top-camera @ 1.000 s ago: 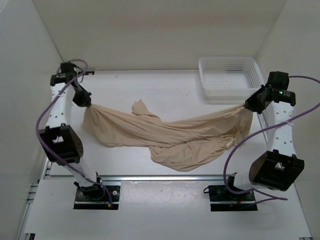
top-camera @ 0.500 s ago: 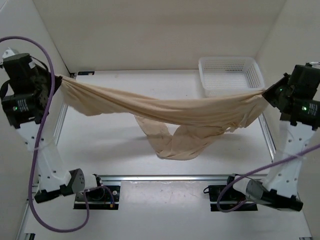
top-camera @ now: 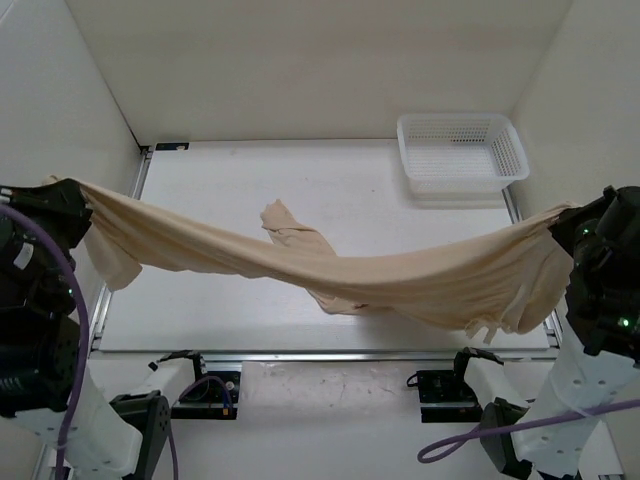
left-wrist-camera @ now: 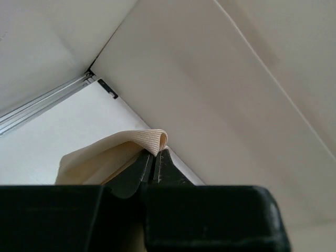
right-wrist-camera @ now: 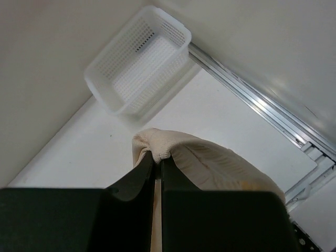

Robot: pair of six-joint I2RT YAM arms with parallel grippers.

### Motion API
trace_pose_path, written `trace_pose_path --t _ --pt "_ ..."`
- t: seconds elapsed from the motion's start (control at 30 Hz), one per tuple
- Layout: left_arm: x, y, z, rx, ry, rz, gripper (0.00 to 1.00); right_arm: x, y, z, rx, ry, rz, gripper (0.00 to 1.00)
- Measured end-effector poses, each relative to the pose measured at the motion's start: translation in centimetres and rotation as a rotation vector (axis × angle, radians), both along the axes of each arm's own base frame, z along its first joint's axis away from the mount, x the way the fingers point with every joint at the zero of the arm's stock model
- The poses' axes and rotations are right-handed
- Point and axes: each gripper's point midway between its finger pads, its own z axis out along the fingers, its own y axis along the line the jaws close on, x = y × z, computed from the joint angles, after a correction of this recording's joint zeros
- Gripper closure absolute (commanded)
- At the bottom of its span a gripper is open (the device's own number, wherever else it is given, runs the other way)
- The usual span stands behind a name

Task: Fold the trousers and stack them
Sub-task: Flatten the trousers out

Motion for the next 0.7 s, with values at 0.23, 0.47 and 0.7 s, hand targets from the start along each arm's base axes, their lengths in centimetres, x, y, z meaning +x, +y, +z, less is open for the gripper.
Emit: trace_pose_path --t 0.23,0.47,0.7 --pt "11.4 0.5 -5.4 0.056 0.246 -0.074 0.90 5.5 -2.3 -8.0 0.053 0.259 -0.052 1.00" --pt "34.6 -0.9 -21.8 0.090 0.668 -0.227 0.18 16.2 -5.6 -19.3 0.142 0.547 -0.108 0.56" --pt "38.3 -4.7 -42.0 0.005 1.067 -0.393 0.08 19.9 -6.1 -26.6 0.189 0.715 -0.111 0.23"
